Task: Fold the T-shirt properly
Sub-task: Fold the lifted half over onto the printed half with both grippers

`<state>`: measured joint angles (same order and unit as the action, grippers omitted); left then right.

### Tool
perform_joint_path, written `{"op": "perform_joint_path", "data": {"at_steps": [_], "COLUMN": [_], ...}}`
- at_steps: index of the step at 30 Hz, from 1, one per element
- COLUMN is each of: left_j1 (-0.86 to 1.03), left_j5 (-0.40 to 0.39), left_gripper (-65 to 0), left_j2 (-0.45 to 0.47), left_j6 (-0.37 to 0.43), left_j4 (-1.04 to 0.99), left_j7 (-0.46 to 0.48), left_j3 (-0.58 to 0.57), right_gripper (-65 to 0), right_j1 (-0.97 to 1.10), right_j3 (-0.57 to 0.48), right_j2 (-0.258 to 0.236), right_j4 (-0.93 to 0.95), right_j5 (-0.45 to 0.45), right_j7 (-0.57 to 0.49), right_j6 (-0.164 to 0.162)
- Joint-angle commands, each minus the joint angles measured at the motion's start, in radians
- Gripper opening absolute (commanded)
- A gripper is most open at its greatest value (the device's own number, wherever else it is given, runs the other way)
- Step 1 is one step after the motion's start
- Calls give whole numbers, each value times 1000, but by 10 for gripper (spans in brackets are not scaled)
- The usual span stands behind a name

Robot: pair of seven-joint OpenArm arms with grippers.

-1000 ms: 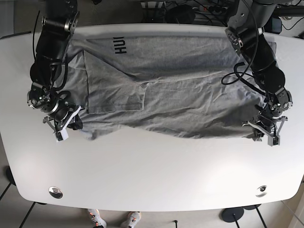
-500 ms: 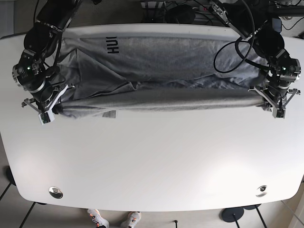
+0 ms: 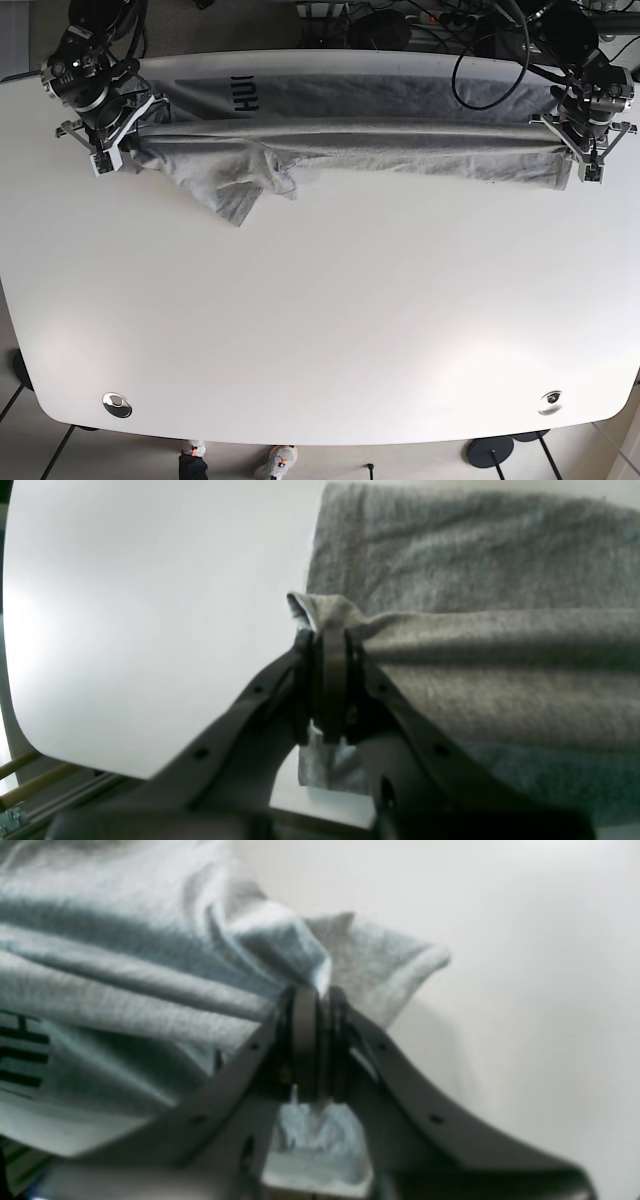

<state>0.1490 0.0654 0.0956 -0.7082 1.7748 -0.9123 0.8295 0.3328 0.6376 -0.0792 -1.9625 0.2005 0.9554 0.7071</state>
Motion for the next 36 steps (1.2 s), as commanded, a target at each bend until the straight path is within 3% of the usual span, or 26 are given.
{"op": "perform_joint_path", "data": {"at_steps": [1, 3, 5, 9, 17, 24, 26, 30, 31, 32, 34, 36], "left_j1": [-4, -7, -9, -12, -1, -4, -2, -6, -7, -9, -10, -10], "left_j5": [11, 7, 4, 3, 7, 4, 4, 4, 4, 4, 4, 3], "left_gripper": [-519, -375, -346, -346, -346, -346, -346, -346, -346, -346, -346, -346], "left_j2": [19, 19, 19, 14, -4, -4, -6, -6, -6, -7, -4, -4], "left_j6": [10, 10, 10, 10, 10, 10, 10, 10, 10, 10, 10, 10], "left_j4": [15, 20, 36, 90, 30, -65, -65, -66, -66, -80, -115, -152], "left_j7": [19, 19, 19, 19, 19, 20, 20, 20, 20, 20, 20, 35], "left_j3": [3, 3, 1, -34, -158, -158, -158, -161, -163, -166, -166, -163], "right_gripper": [-436, -285, -227, -216, -219, -222, -266, -612, -636, -614, -628, -628], "right_j1": [5, 15, 15, -22, -192, -266, -271, -288, -288, -285, -255, -211], "right_j3": [11, 11, 11, -12, -255, -289, -289, -289, -289, -287, -284, -255], "right_j2": [-3, 2, 0, -20, -12, -12, -11, -11, -11, -11, -3, 22], "right_j4": [-19, -41, -48, -41, 165, 355, 392, 418, 412, 371, 274, 105], "right_j5": [-6, -2, 52, 176, 178, 181, 182, 188, 190, 190, 192, 218], "right_j7": [-16, -19, -19, -14, -14, -19, -22, -22, -20, -16, -2, 72], "right_j6": [-9, -9, -9, -9, -9, -9, -9, -9, -9, -9, -9, -9]}}
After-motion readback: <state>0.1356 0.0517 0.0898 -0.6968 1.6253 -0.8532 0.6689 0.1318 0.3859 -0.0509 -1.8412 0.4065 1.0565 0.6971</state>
